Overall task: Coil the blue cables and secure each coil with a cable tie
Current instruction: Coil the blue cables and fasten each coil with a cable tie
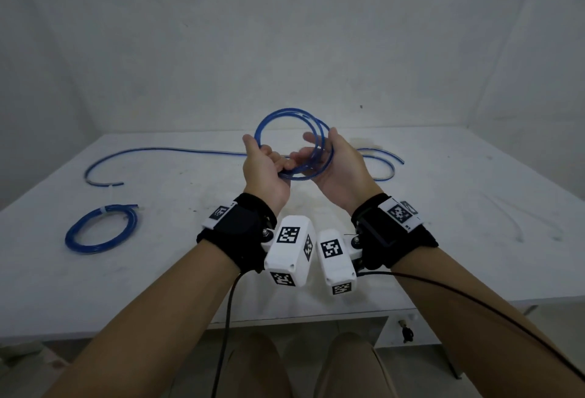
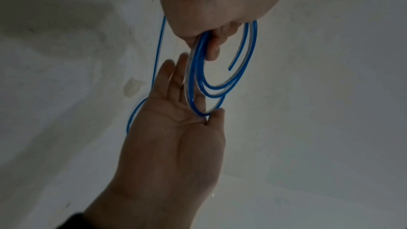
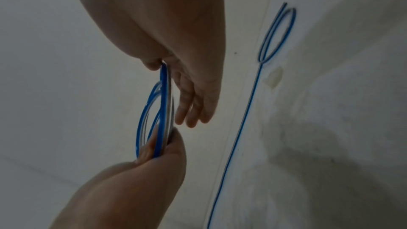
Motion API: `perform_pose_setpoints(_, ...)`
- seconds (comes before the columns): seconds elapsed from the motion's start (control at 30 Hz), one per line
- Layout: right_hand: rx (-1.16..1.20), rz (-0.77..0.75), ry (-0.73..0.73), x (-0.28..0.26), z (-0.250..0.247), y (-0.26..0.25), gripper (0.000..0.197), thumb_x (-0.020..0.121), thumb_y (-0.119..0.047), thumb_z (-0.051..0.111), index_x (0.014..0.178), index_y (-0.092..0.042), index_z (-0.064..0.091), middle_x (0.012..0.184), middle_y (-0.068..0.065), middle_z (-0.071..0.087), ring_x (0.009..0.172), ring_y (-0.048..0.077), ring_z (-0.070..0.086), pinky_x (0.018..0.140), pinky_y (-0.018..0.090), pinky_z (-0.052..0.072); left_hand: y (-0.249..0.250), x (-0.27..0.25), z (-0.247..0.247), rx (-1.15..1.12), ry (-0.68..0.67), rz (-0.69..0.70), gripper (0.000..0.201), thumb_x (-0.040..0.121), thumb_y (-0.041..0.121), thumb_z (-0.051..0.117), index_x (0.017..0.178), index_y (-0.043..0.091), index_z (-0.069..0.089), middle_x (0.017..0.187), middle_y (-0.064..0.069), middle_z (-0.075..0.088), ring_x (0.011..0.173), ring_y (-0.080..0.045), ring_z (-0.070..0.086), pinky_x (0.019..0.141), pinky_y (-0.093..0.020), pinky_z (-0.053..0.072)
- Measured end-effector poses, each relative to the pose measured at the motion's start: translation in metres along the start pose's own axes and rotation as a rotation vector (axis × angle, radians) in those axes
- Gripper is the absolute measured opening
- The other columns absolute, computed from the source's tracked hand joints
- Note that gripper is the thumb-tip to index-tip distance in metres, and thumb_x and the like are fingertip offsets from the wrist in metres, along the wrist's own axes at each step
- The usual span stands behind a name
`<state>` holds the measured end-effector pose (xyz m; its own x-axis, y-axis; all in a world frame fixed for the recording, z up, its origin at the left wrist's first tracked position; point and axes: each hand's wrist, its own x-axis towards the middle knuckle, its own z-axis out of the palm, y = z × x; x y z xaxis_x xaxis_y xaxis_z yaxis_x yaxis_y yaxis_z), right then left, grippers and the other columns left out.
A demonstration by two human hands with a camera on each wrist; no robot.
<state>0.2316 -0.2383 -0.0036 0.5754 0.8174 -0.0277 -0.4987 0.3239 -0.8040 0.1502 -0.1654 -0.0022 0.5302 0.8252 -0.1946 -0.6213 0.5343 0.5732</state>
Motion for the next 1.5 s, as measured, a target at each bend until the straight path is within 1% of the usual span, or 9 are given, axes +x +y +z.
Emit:
perform_pose_setpoints(0.1, 0.056, -0.021, 0.062, 0.001, 0.006, -0.001, 0.042, 0.105, -0.035, 0.028, 0.094, -0.004, 0.056, 0.046, -0.003, 0.030, 0.037, 0.012, 0.032, 0.048, 0.027, 0.040, -0.003, -0.001, -0.006, 0.075, -0.035, -0.042, 0.051, 0.100, 0.051, 0.038, 0.062, 0.017, 0.030, 0.043, 0.005, 0.019, 0.032, -0.012, 0.020, 0.038, -0.020, 0.033)
perform_pose_setpoints(0.2, -0.004, 0.003, 0.088, 0.001, 0.007, -0.001, 0.036, 0.105, -0.032, 0.029, 0.085, -0.010, 0.049, 0.043, -0.007, 0.023, 0.035, 0.008, 0.018, 0.037, 0.021, 0.021, 0.000, -0.003, -0.008, 0.215, -0.105, -0.077, 0.052, 0.100, 0.050, 0.037, 0.060, 0.018, 0.031, 0.043, 0.007, 0.019, 0.034, -0.011, 0.017, 0.036, -0.021, 0.025)
perform_pose_setpoints(0.43, -0.210, 0.041, 0.039, -0.005, -0.007, -0.012, 0.032, 0.104, -0.028, 0.033, 0.074, -0.017, 0.036, 0.048, -0.007, 0.023, 0.037, 0.008, 0.017, 0.036, 0.021, 0.017, 0.027, -0.005, -0.018, 0.617, -0.287, -0.119, 0.048, 0.102, 0.043, 0.039, 0.062, 0.017, 0.037, 0.048, 0.006, 0.021, 0.040, -0.011, 0.018, 0.039, -0.022, 0.028)
perform_pose_setpoints(0.67, -0.330, 0.011, 0.026, -0.009, -0.009, -0.016, 0.025, 0.099, -0.023, 0.046, 0.086, -0.007, 0.059, 0.056, -0.001, 0.041, 0.040, 0.008, 0.024, 0.039, 0.021, 0.023, 0.040, -0.007, -0.016, 0.852, -0.363, -0.113, 0.045, 0.102, 0.042, 0.040, 0.071, 0.011, 0.051, 0.047, 0.007, 0.023, 0.040, -0.009, 0.019, 0.042, -0.022, 0.026)
perform_pose_setpoints(0.83, -0.349, 0.001, 0.059, -0.009, -0.009, -0.018, 0.028, 0.098, -0.024, 0.051, 0.090, -0.004, 0.069, 0.058, 0.000, 0.045, 0.041, 0.008, 0.026, 0.041, 0.020, 0.021, 0.039, -0.005, -0.015, 0.765, -0.339, -0.182, 0.040, 0.098, 0.038, 0.048, 0.071, 0.010, 0.056, 0.045, 0.007, 0.023, 0.035, -0.008, 0.020, 0.038, -0.020, 0.029)
perform_pose_setpoints(0.97, -0.430, -0.011, 0.026, -0.010, -0.005, -0.021, 0.033, 0.100, -0.026, 0.047, 0.093, -0.001, 0.067, 0.058, 0.001, 0.045, 0.041, 0.008, 0.029, 0.040, 0.020, 0.023, 0.034, -0.006, -0.010, 0.721, -0.261, -0.178, 0.045, 0.090, 0.049, 0.059, 0.062, 0.016, 0.048, 0.043, 0.008, 0.024, 0.036, -0.009, 0.019, 0.040, -0.020, 0.026)
perform_pose_setpoints(1.07, -0.473, -0.057, 0.016, -0.010, -0.002, -0.022, 0.038, 0.102, -0.026, 0.041, 0.097, 0.002, 0.066, 0.061, 0.002, 0.047, 0.045, 0.009, 0.033, 0.043, 0.021, 0.027, 0.030, -0.006, -0.008, 0.657, -0.226, -0.161, 0.044, 0.092, 0.044, 0.059, 0.061, 0.016, 0.045, 0.040, 0.009, 0.025, 0.035, -0.009, 0.017, 0.041, -0.021, 0.021)
perform_pose_setpoints(1.27, -0.630, -0.056, 0.032, -0.017, -0.002, -0.020, 0.034, 0.102, -0.035, 0.038, 0.098, -0.013, 0.064, 0.068, 0.001, 0.059, 0.054, 0.016, 0.047, 0.057, 0.029, 0.036, 0.023, -0.006, -0.009, 0.511, -0.158, -0.152, 0.032, 0.091, 0.028, 0.060, 0.065, 0.012, 0.051, 0.045, 0.007, 0.029, 0.033, -0.008, 0.018, 0.035, -0.019, 0.024)
perform_pose_setpoints(1.5, -0.441, -0.035, 0.126, -0.017, -0.001, -0.017, 0.018, 0.099, -0.028, 0.042, 0.093, -0.014, 0.051, 0.059, 0.000, 0.039, 0.043, 0.010, 0.021, 0.038, 0.021, 0.017, 0.013, -0.011, -0.015, 0.598, -0.201, -0.229, 0.033, 0.093, 0.032, 0.058, 0.075, 0.005, 0.065, 0.046, 0.007, 0.021, 0.036, -0.008, 0.016, 0.037, -0.019, 0.021)
